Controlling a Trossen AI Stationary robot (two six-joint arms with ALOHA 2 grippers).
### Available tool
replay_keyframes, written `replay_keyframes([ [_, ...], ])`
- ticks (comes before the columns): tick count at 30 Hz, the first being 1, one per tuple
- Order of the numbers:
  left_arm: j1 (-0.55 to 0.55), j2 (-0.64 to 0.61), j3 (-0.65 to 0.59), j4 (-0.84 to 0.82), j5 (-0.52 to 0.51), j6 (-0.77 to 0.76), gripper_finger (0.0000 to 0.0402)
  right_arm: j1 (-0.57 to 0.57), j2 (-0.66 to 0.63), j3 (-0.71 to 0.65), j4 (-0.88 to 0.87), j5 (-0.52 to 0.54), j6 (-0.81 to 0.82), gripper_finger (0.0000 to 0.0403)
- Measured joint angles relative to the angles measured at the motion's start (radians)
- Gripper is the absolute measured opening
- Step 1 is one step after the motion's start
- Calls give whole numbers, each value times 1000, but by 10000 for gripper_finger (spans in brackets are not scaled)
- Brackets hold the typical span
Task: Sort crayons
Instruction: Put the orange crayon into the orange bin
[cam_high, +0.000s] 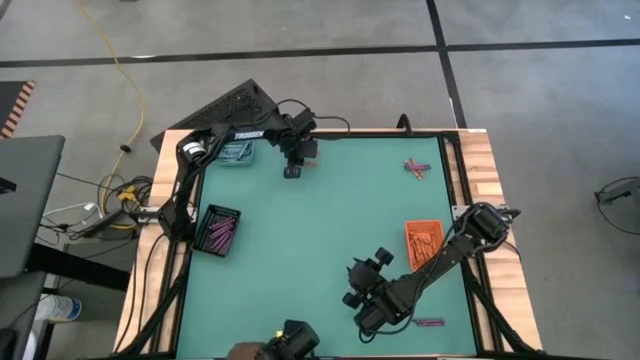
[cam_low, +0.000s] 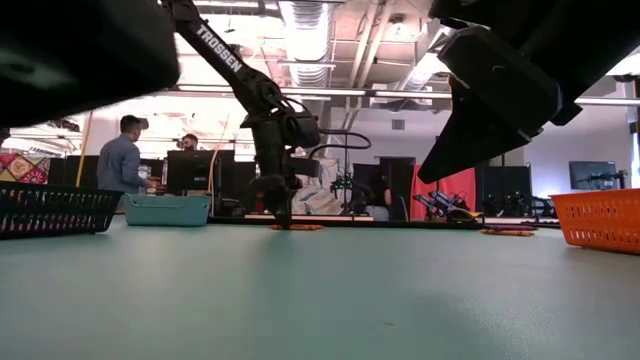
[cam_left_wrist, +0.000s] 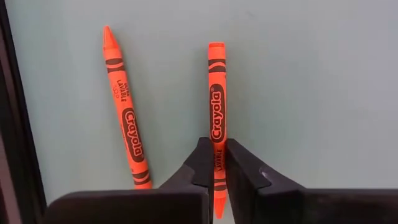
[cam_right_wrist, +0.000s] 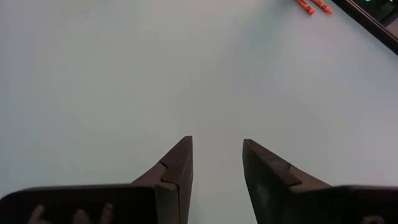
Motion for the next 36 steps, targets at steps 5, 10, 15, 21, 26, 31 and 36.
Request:
replay_keyframes([
  [5, -17, -8, 0, 5, -26, 8, 3, 0, 0, 0, 0, 0, 0, 137],
  [10, -33, -23, 23, -30, -10, 8, 2, 0, 0, 0, -1, -1, 0, 137],
  [15, -65, -57, 49, -44, 16, 9, 1, 0, 0, 0, -7, 0, 5, 137],
  [21, -139, -119, 50, -41, 52, 27, 0, 0, 0, 0, -87, 37, 122, 136],
  [26, -213, -172, 50, -51, 146, 27, 0, 12, 0, 0, -192, 52, 255, 136],
  [31, -313, -224, 51, -60, 199, 26, 0, 45, 0, 0, -206, 140, 263, 136],
  [36, -416, -280, 51, -64, 193, 25, 0, 61, 0, 0, -265, 164, 263, 136],
])
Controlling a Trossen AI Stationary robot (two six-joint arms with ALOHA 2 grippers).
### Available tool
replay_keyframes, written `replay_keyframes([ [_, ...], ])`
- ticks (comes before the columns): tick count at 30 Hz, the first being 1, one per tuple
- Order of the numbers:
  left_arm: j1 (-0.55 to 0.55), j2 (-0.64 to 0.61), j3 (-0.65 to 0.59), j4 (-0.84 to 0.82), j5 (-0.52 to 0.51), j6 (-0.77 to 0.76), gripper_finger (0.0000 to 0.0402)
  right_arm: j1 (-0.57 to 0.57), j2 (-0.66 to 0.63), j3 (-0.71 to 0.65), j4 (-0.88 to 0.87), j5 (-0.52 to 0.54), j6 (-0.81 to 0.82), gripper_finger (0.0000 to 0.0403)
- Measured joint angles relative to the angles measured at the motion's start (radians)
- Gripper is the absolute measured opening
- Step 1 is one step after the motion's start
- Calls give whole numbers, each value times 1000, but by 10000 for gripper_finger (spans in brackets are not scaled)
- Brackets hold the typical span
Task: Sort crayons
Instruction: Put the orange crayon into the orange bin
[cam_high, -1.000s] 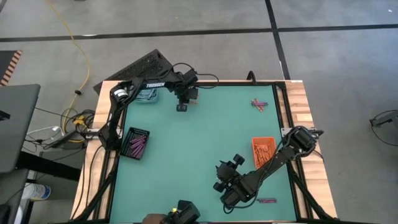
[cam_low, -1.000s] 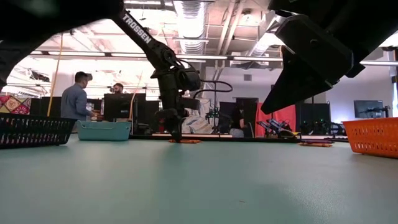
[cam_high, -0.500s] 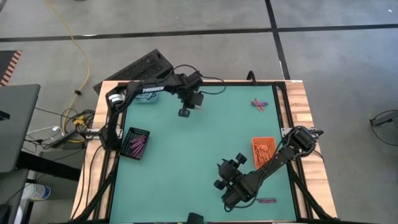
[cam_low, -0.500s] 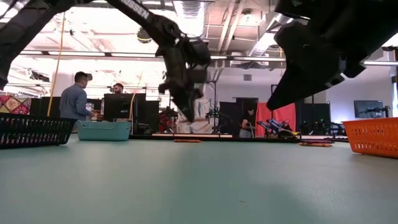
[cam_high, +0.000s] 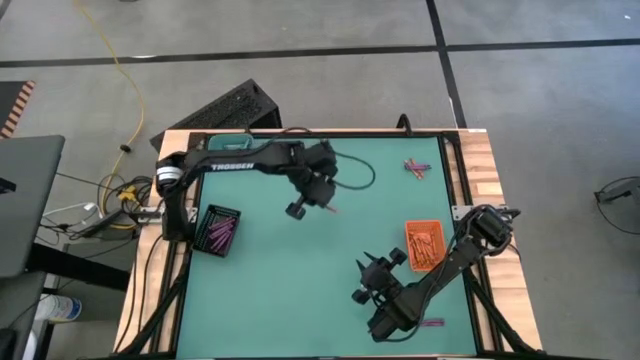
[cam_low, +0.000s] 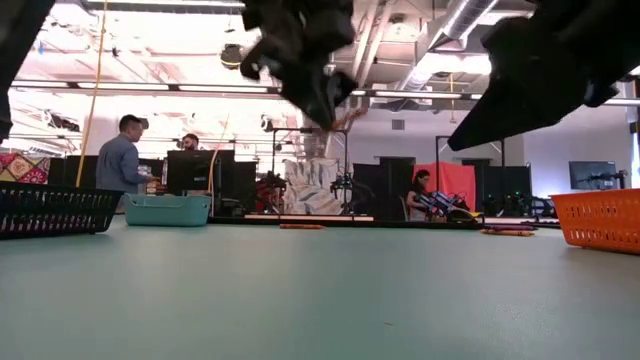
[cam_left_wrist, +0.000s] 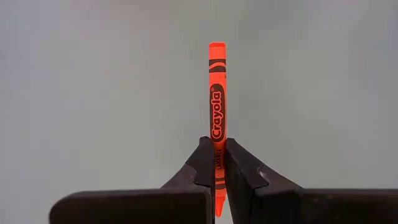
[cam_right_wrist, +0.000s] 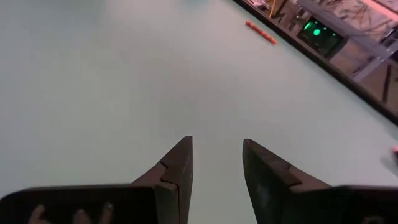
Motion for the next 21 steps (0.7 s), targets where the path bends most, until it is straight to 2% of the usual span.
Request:
replay_keyframes([
  [5, -87, -67, 0, -4, -9, -6, 0, -30, -1, -16, -42, -14, -6, 136],
  [10, -156, -148, 0, -11, -43, -25, 0, -72, -1, -131, -14, -28, 40, 136],
  [13, -196, -194, 0, -28, -70, -41, 0, -103, -3, -234, 96, -82, 47, 136],
  [16, -237, -254, 0, -52, -121, -48, 0, -138, -10, -326, 260, -159, -26, 136],
  [21, -289, -355, 1, -49, -175, -71, 0, -201, -52, -402, 542, -179, -288, 136],
])
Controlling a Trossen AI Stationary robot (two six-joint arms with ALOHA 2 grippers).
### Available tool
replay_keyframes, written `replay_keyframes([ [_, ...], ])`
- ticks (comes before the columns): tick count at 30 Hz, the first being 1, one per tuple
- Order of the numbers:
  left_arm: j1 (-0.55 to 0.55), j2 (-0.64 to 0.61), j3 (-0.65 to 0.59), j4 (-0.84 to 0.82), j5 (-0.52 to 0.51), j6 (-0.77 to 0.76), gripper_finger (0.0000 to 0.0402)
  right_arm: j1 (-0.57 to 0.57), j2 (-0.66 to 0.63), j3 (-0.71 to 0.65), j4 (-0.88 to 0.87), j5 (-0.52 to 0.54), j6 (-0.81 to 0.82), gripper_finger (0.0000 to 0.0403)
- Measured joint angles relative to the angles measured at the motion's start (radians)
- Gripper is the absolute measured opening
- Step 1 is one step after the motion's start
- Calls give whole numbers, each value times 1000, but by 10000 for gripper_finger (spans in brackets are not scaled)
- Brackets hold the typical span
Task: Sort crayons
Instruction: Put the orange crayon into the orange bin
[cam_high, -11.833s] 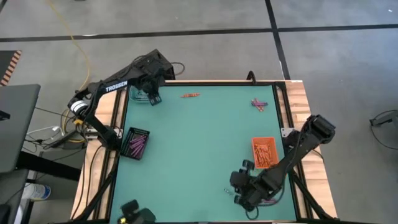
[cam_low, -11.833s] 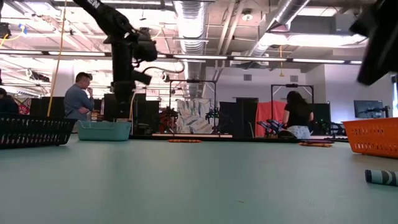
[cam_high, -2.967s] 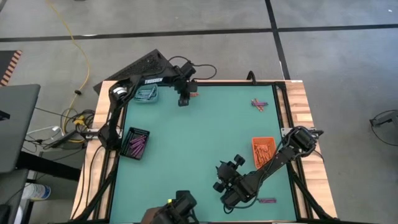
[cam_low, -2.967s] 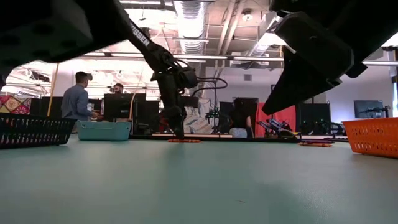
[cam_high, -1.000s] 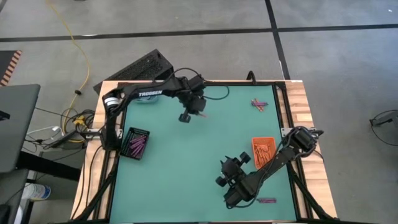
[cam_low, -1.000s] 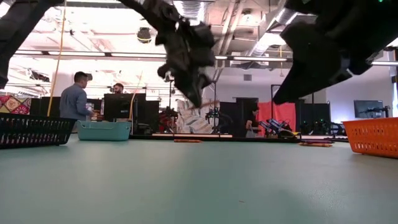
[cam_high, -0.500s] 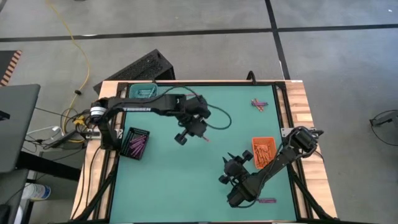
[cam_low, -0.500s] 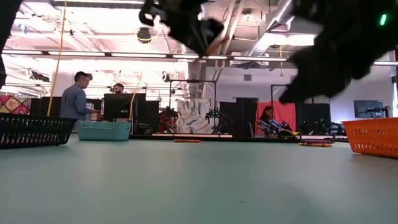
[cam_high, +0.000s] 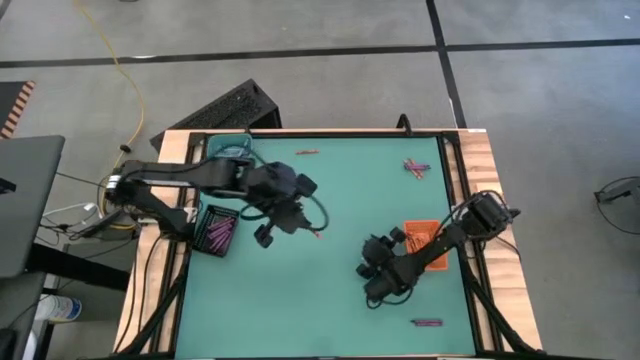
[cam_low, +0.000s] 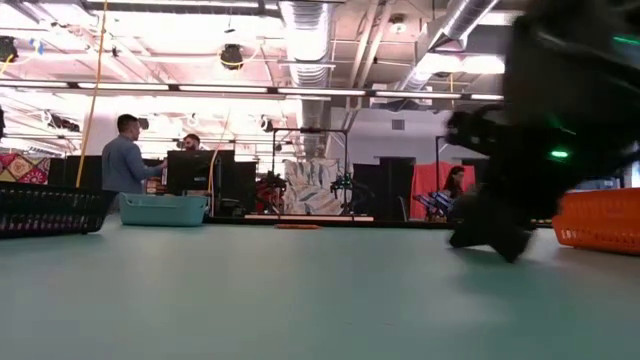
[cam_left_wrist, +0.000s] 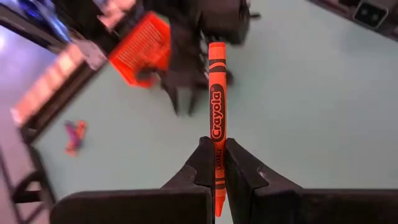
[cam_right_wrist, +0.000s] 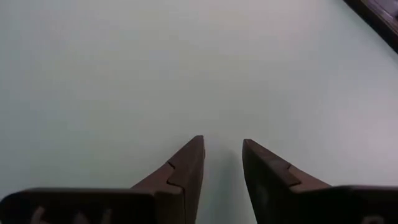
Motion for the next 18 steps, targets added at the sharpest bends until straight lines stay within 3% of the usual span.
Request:
replay_keyframes([
  [9, -20, -104, 0, 12, -17, -43, 0, -105, -201, -6, 449, -33, -631, 136],
  [18, -20, -112, -34, 73, 75, -30, 0, -68, -361, -6, 926, -30, -1247, 136],
])
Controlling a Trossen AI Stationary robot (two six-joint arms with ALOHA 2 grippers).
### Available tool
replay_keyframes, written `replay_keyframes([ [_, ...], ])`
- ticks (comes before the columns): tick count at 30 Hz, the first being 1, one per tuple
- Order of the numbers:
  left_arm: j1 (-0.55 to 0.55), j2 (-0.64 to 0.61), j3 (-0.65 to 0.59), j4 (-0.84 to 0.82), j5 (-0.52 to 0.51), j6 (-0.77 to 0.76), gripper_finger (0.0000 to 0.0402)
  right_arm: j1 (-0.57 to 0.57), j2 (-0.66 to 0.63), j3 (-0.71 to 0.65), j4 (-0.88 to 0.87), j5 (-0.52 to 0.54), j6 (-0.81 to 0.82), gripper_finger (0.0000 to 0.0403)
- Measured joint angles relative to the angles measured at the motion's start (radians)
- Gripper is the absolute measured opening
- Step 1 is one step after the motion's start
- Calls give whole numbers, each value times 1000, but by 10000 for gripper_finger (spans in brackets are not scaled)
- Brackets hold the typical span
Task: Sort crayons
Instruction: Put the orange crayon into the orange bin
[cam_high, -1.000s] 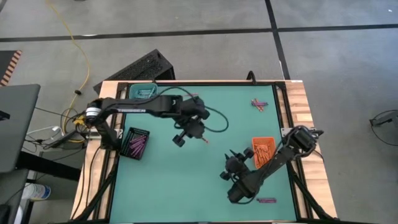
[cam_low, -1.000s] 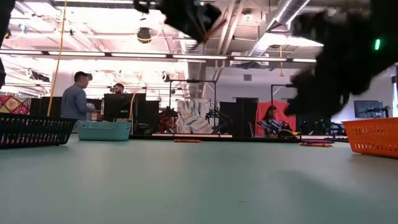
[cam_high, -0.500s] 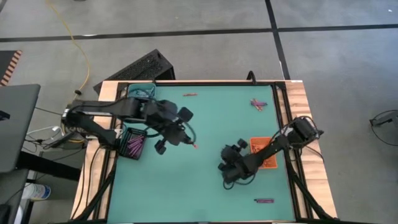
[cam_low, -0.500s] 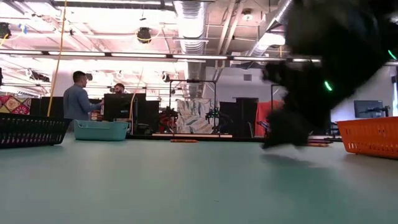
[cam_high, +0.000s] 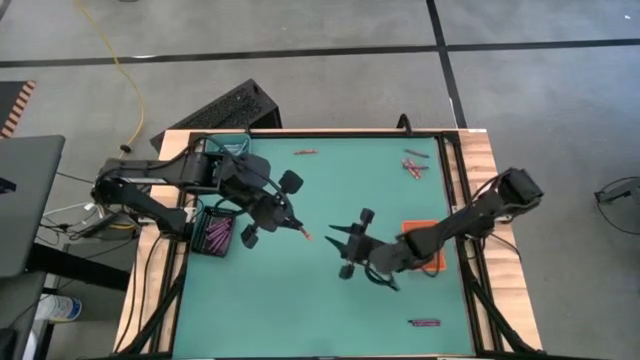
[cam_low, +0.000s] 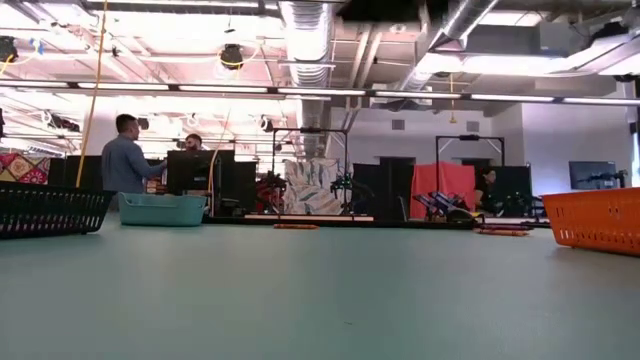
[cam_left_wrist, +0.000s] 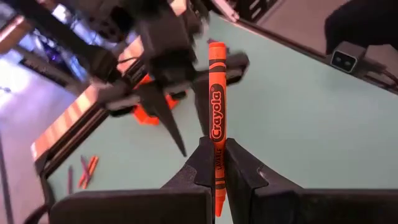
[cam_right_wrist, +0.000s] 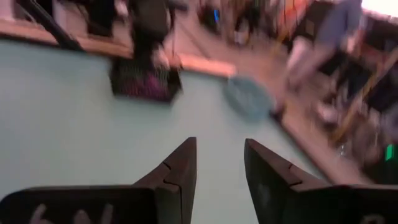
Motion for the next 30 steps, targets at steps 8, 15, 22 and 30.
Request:
replay_keyframes([
  [8, 0, -1, -88, 134, 82, 59, 0, 81, 1, 0, 397, 0, -472, 136],
  [15, 0, -1, -101, 233, 165, 118, 0, 90, 3, 0, 507, -75, -590, 136],
  [22, 0, 17, -101, 277, 228, 140, 0, 90, 3, 0, 571, -171, -645, 137],
  [30, -4, 95, -102, 318, 230, 175, 0, 81, 3, 0, 599, -230, -667, 137],
])
